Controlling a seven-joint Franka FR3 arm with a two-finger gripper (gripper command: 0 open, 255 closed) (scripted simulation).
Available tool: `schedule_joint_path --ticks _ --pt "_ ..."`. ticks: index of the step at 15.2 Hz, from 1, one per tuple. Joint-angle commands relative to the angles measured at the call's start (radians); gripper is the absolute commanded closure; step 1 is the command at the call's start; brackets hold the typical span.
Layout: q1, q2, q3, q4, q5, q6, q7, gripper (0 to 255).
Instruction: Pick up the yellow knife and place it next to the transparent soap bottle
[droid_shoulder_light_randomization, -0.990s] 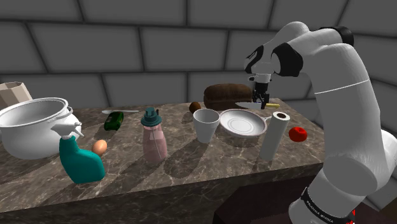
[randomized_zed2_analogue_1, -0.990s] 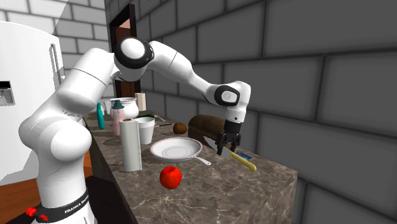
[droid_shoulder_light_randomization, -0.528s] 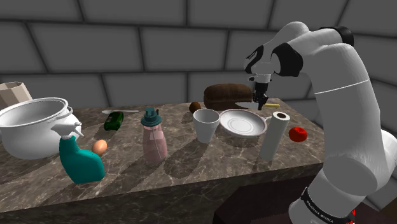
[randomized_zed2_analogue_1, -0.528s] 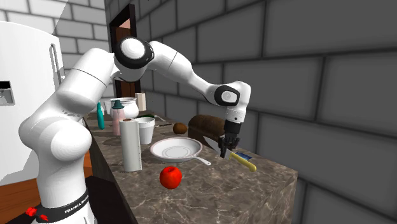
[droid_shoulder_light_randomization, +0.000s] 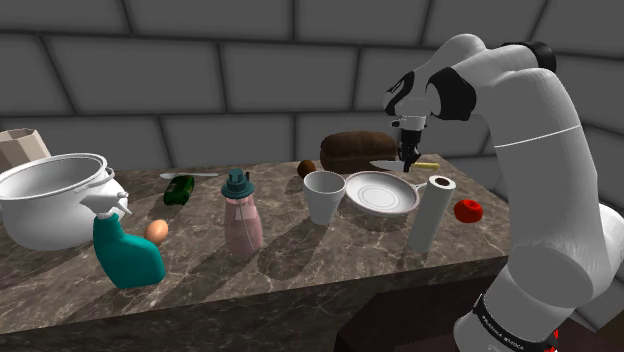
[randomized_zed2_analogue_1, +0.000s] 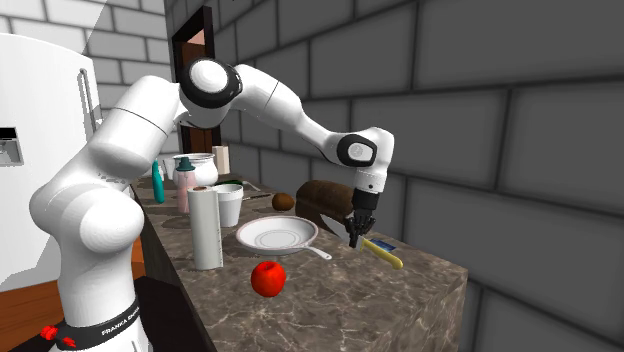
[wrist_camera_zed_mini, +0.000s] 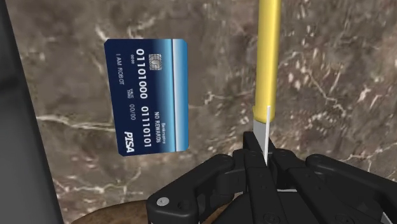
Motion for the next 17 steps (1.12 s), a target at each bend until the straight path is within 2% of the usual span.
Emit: schedule_joint_path --ticks 1,17 --pt "0.002 -0.007 -0.003 0.003 -0.004 -0.009 0.002 255" --pt "0.015 -0.096 -0.042 0.093 -0.062 -0.172 0.034 255"
